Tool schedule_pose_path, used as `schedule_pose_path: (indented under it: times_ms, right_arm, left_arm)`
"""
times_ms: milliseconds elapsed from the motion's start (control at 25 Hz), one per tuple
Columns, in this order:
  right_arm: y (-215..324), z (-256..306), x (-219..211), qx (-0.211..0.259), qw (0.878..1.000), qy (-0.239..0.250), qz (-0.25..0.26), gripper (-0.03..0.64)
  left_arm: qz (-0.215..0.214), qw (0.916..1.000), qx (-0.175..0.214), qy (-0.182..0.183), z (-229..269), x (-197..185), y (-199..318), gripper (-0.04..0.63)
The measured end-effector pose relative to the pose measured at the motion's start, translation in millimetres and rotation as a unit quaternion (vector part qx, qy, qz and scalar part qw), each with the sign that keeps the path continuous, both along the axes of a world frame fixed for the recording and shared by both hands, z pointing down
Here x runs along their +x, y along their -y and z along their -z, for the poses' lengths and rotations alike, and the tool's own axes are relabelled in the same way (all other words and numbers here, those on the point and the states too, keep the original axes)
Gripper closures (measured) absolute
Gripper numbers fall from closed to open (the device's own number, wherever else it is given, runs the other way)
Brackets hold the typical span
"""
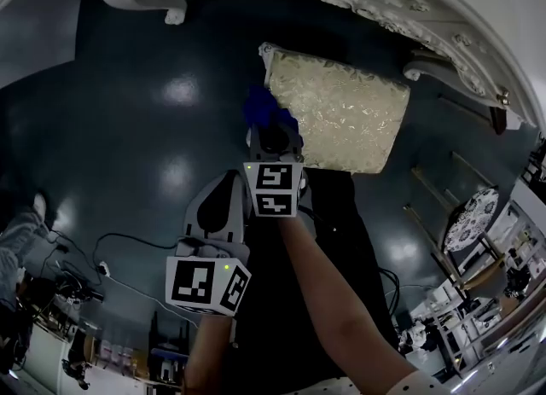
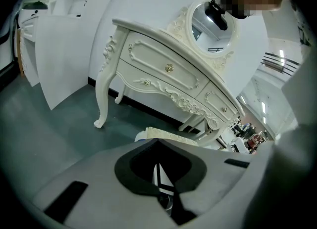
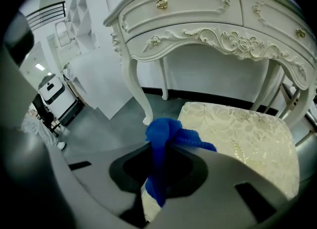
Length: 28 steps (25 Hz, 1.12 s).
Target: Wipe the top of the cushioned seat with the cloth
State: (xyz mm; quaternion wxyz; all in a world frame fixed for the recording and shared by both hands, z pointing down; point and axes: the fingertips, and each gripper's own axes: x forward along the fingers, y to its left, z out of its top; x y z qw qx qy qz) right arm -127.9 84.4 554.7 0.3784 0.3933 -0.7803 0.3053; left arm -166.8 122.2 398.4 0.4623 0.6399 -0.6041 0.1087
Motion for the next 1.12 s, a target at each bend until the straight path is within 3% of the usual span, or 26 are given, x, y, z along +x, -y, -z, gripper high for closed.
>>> schedule_pose_path:
  times_ms: [440, 920, 1120]
  right_arm:
    - [-6, -4, -12, -0.026, 0.999, 0.015, 0.015, 0.557]
    - [-8, -3, -17, -0.057, 0.997, 0.042, 0.031, 0.557]
    - [-4, 7, -12, -0.063, 0.994, 0.086, 0.026, 0.557]
  left_arm:
    - [0.039, 0.9990, -0.014, 0.017, -6, -26, -15, 0.598]
    - [0.029, 0.9993, -0.011, 0.021, -2, -14, -16, 0.598]
    - [0.021, 0.9993, -0.010, 0.030, -2, -5, -14, 0.598]
